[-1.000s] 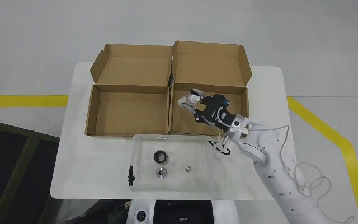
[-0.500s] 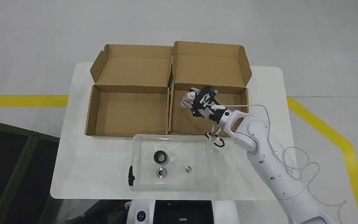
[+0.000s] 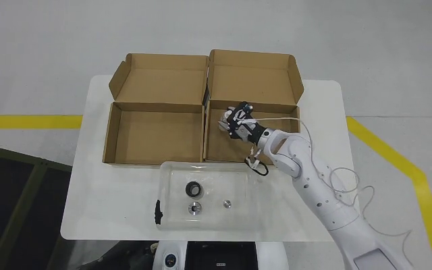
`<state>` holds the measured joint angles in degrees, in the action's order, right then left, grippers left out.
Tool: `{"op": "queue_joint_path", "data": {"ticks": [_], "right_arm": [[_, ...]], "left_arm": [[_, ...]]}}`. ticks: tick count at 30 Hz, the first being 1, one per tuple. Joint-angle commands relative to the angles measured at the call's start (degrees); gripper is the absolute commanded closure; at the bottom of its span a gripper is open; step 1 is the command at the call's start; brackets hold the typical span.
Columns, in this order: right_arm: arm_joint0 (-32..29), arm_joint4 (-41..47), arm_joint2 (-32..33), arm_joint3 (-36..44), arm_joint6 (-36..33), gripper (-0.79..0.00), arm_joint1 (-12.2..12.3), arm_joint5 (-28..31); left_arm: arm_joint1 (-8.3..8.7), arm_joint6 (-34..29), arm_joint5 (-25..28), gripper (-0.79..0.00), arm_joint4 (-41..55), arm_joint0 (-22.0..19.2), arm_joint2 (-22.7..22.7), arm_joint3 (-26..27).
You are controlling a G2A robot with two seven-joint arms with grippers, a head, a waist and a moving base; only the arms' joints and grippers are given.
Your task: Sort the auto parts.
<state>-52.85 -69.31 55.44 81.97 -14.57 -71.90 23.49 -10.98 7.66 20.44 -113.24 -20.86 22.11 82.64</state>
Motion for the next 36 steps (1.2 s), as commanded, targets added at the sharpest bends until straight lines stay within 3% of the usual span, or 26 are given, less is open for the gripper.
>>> {"op": "queue_joint_path", "data": {"ticks": [1,3,5,7,13,18,30,36], "right_arm": [[0.3,-0.6,-0.3,-0.6,0.1,-0.234,-0.1,-0.1],[0.4,-0.8,-0.5,-1.0,0.2,-0.262,-0.2,-0.1],[0.5,-1.1,-0.6,-1.3,0.4,-0.36,-0.3,-0.2],[0.5,-0.9,-0.6,-1.4,0.6,-0.785,-0.4,-0.3],[0.4,-0.3,1.0,2.3,0.5,-0.785,-0.2,1.1],[-1.2,-2.5,2.9,10.3,-1.7,-0.785,0.8,7.6],[-10.3,-4.1,7.1,31.1,-9.8,-0.785,2.9,13.9],[-13.5,-3.1,8.1,37.6,-13.3,-0.785,3.7,16.8]], "left_arm": [[0.0,0.0,0.0,-0.785,0.0,0.0,0.0,0.0],[0.0,0.0,0.0,-0.785,0.0,0.0,0.0,0.0],[0.0,0.0,0.0,-0.785,0.0,0.0,0.0,0.0],[0.0,0.0,0.0,-0.785,0.0,0.0,0.0,0.0],[0.0,0.0,0.0,-0.785,0.0,0.0,0.0,0.0],[0.0,0.0,0.0,-0.785,0.0,0.0,0.0,0.0],[0.0,0.0,0.0,-0.785,0.0,0.0,0.0,0.0],[0.0,0.0,0.0,-0.785,0.0,0.0,0.0,0.0]]}}
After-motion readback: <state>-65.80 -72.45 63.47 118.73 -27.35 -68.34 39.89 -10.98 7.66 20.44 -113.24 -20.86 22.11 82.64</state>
